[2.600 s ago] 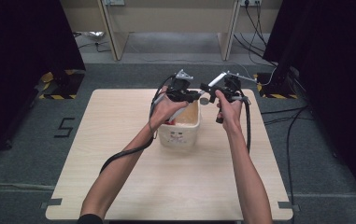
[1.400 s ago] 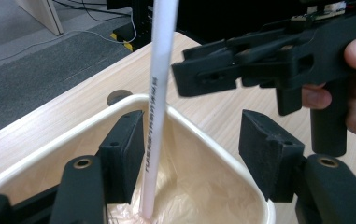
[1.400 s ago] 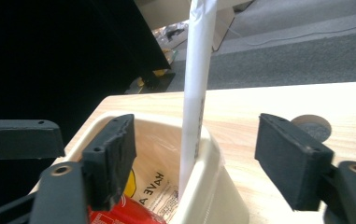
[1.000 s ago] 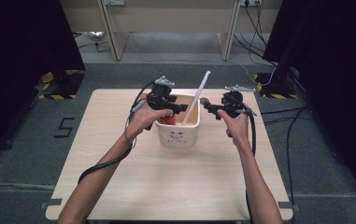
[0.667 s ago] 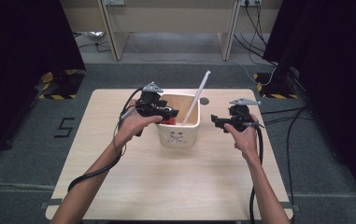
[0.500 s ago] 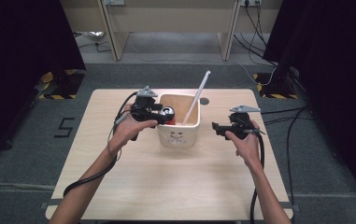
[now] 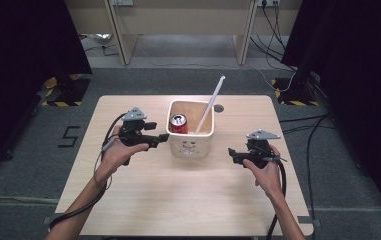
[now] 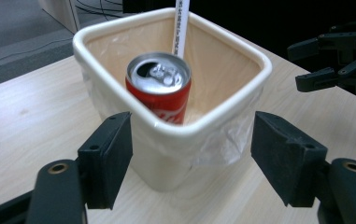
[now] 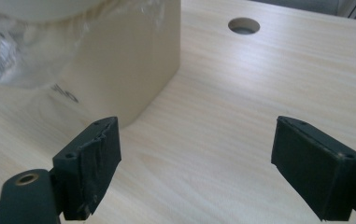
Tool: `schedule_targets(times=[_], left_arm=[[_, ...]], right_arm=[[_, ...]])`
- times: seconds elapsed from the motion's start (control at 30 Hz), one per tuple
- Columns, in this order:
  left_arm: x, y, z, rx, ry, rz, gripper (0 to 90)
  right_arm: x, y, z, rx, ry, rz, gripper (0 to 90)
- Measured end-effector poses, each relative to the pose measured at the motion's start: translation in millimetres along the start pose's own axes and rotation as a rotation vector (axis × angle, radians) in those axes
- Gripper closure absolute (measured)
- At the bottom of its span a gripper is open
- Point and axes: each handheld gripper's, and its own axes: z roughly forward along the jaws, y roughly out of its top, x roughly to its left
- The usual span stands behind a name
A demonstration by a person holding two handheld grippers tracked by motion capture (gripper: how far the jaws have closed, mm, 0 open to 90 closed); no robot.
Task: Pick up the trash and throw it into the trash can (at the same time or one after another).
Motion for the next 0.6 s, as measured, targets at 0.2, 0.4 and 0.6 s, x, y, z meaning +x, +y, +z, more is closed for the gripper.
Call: schedule_targets(times=[0.2, 0.4, 0.6], left_arm=[[-2.8, -26.2, -8.6, -0.007, 0.005, 0.006, 28.9], [-8.7, -54.6, -7.0, 0.008, 0.015, 0.016, 28.7], [-14.1, -79.0, -6.0, 0.011, 0.018, 0.009, 28.7]], right_arm=[[0.8, -27.1, -4.7, 0.011, -0.014, 0.006, 16.0], [5.3, -52.9, -6.4, 0.038, -0.049, -0.02, 15.9], [7.8, -72.2, -4.8, 0.062, -0.068, -0.03, 16.1]])
